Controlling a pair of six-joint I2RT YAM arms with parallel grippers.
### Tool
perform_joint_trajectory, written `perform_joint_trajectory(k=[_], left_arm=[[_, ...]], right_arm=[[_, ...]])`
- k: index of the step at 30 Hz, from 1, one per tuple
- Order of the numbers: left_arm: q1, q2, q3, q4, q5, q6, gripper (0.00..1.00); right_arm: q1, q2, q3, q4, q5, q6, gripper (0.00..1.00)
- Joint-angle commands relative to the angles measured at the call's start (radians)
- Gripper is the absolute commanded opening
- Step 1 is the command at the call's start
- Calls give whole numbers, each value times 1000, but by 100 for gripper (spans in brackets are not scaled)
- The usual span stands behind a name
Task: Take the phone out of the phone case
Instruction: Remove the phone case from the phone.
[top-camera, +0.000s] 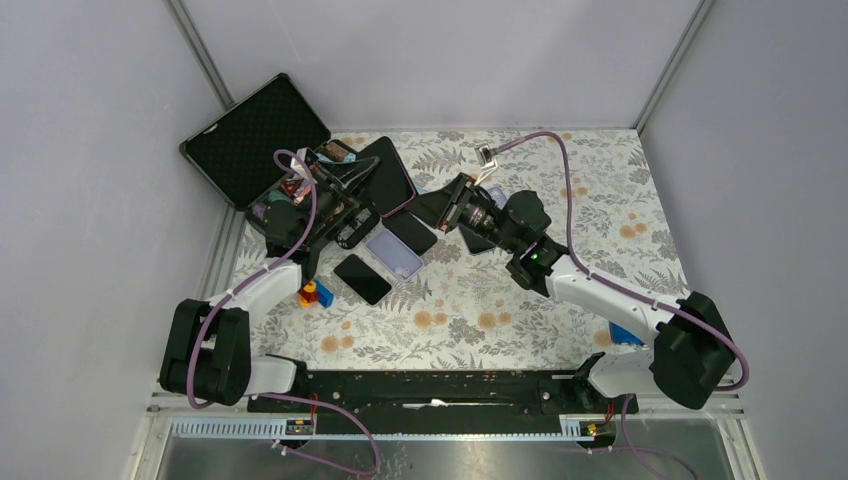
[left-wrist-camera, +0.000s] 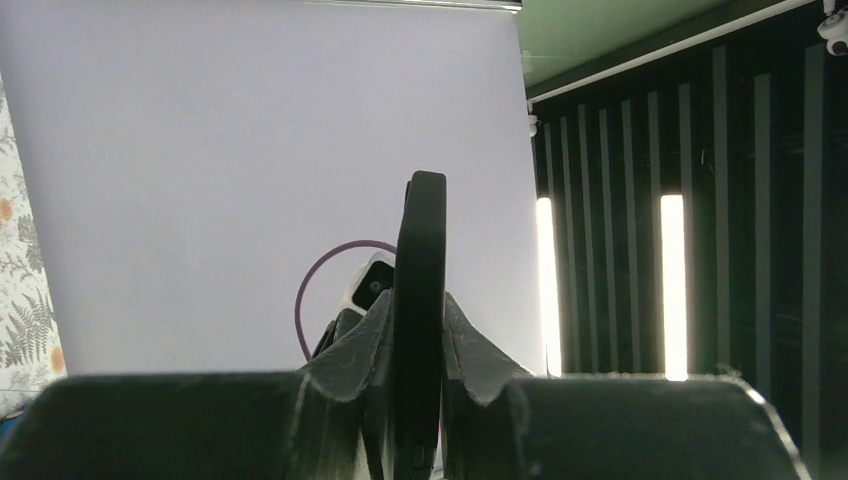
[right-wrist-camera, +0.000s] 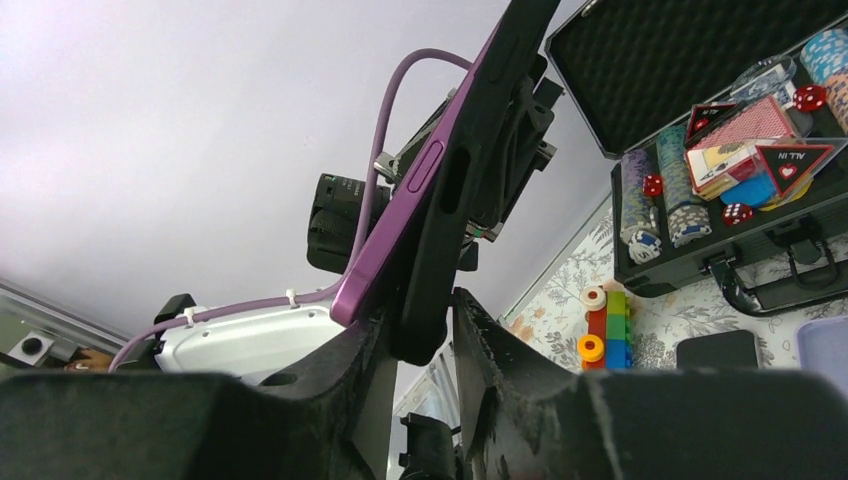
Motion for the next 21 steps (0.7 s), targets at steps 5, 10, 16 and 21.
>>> perform_joint_trajectory(k=[5,10,16,21], left_arm=[[-17,-41,37,148,56,9,0],[-17,-44,31,142,65,34,0],[-16,-77,8,9,88,160,16],[-11,-111,-12,-137,94,297,44]], right_arm=[[-7,64,49,64,9,49,35],[-6,76,57,78,-11,65,25],[-7,47,31,87,-2,71,0],[-10,-6,7,87,17,67,0]])
